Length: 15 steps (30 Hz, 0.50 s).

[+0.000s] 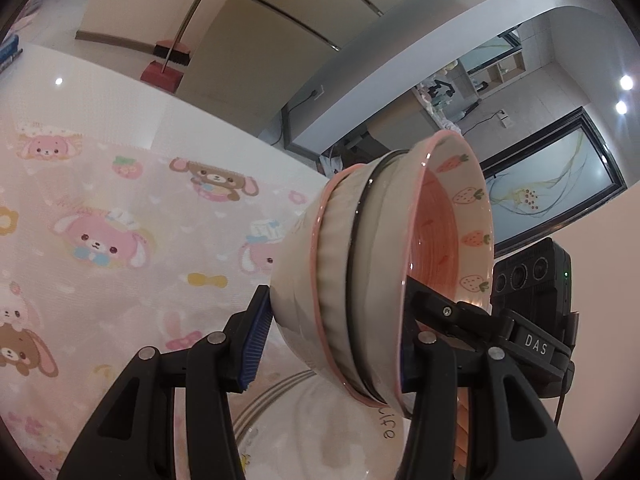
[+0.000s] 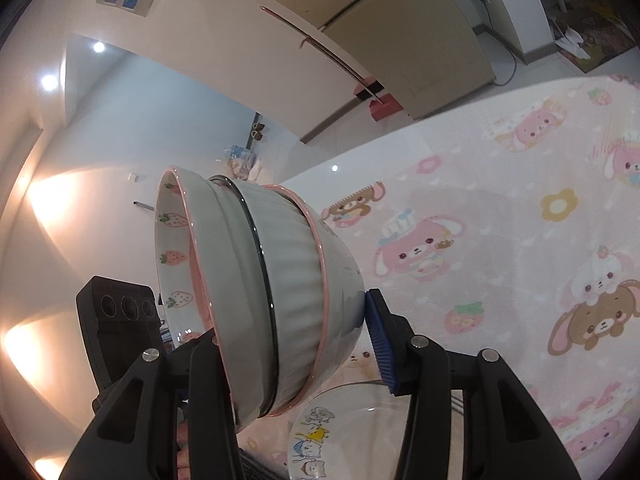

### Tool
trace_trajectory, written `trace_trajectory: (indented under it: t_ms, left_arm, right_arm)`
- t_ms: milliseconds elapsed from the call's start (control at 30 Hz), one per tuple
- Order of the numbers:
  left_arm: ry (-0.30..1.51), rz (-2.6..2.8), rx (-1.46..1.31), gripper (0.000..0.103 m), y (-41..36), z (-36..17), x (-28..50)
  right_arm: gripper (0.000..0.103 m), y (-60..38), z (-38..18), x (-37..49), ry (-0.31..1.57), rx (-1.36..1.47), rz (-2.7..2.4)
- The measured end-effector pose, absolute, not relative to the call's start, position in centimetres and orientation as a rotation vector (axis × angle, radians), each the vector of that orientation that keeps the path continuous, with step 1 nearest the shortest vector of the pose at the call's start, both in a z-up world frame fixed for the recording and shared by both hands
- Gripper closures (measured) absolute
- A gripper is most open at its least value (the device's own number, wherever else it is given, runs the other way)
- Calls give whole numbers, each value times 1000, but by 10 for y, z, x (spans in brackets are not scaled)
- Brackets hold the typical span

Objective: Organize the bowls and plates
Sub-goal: 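Lift the bowl stack and carry it over the plate stack with both tools, then lower the bowl stack onto the center of the plate stack with both tools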

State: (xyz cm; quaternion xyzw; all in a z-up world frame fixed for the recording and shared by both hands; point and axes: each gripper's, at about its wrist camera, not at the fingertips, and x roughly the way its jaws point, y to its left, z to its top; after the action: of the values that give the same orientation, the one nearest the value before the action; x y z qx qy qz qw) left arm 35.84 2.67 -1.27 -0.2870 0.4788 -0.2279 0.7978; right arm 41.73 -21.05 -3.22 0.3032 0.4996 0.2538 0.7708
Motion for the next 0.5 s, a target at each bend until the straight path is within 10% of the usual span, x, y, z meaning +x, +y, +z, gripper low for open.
trace_trajectory:
  t_ms: [500]
  left_arm:
    - [1007, -503, -635, 55, 19, 34, 306]
  right_arm:
    - [55, -214, 29, 347, 1043, 621, 526]
